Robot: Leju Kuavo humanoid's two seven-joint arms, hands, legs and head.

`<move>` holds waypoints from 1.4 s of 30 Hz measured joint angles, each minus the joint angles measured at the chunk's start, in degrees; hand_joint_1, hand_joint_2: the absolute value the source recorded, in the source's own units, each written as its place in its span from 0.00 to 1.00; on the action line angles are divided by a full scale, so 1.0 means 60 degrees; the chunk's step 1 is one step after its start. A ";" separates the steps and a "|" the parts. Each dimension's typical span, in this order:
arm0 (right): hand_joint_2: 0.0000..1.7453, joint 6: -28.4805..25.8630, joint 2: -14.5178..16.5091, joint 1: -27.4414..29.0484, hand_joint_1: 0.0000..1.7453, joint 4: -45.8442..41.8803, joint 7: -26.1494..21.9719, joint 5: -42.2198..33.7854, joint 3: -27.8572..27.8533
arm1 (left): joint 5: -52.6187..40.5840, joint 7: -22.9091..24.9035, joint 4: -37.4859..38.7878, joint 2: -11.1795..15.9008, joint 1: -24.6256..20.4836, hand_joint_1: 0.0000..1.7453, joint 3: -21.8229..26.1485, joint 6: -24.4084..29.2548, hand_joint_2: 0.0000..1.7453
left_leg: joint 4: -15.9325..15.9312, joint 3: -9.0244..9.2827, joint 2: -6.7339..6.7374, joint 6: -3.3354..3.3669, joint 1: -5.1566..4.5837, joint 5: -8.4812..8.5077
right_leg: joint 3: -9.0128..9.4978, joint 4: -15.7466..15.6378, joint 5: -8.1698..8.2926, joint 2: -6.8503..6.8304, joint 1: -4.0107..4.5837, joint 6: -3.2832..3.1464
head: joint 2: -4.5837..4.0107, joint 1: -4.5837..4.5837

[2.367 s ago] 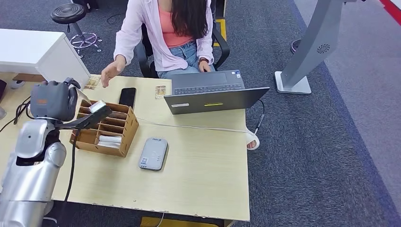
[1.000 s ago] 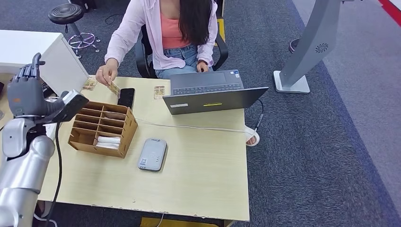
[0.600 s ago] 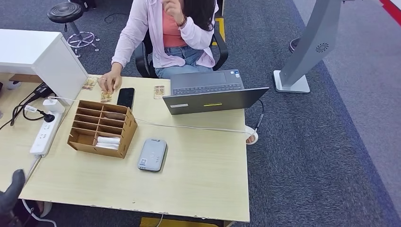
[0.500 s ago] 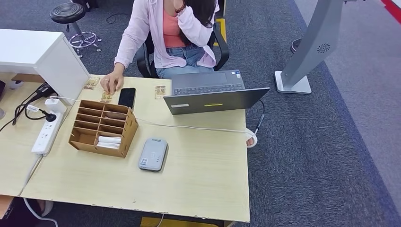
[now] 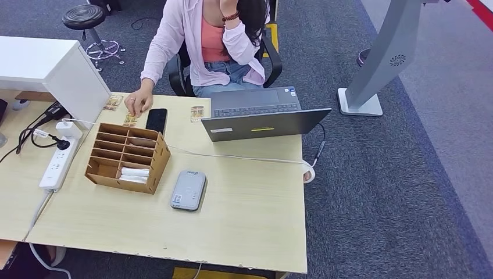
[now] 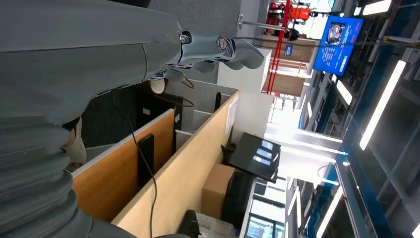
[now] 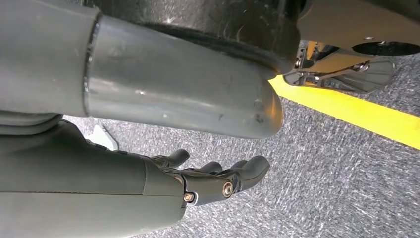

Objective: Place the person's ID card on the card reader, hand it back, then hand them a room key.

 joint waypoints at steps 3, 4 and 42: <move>0.00 -0.0007 0.0003 -0.0015 0.00 0.0000 0.0019 0.0035 -0.0005 | 0.0413 0.0408 0.0354 0.0026 -0.0094 0.00 0.0291 0.0370 0.50 | -0.0001 0.0000 -0.0009 0.0000 -0.0004 0.0000 | 0.0007 0.0000 0.0000 -0.0011 -0.0003 0.0000 | 0.0000 0.0003; 0.00 -0.0008 0.0004 -0.0019 0.00 0.0000 0.0053 0.0080 -0.0006 | 0.0795 0.0708 0.0729 0.0083 -0.0133 0.00 0.0429 0.0668 0.25 | -0.0002 0.0004 -0.0009 0.0000 -0.0009 0.0000 | 0.0009 0.0000 -0.0001 -0.0011 -0.0008 -0.0001 | 0.0000 0.0005; 0.00 0.1895 -0.0752 0.0873 0.00 -0.1228 -0.0236 -0.0504 -0.0085 | -0.1691 0.5529 0.9398 0.0281 0.0630 0.00 -0.7575 0.4492 0.00 | 0.0011 0.0019 -0.0032 0.0024 -0.0022 0.0002 | 0.0032 -0.0011 -0.0011 -0.0034 -0.0022 0.0024 | 0.0000 -0.0013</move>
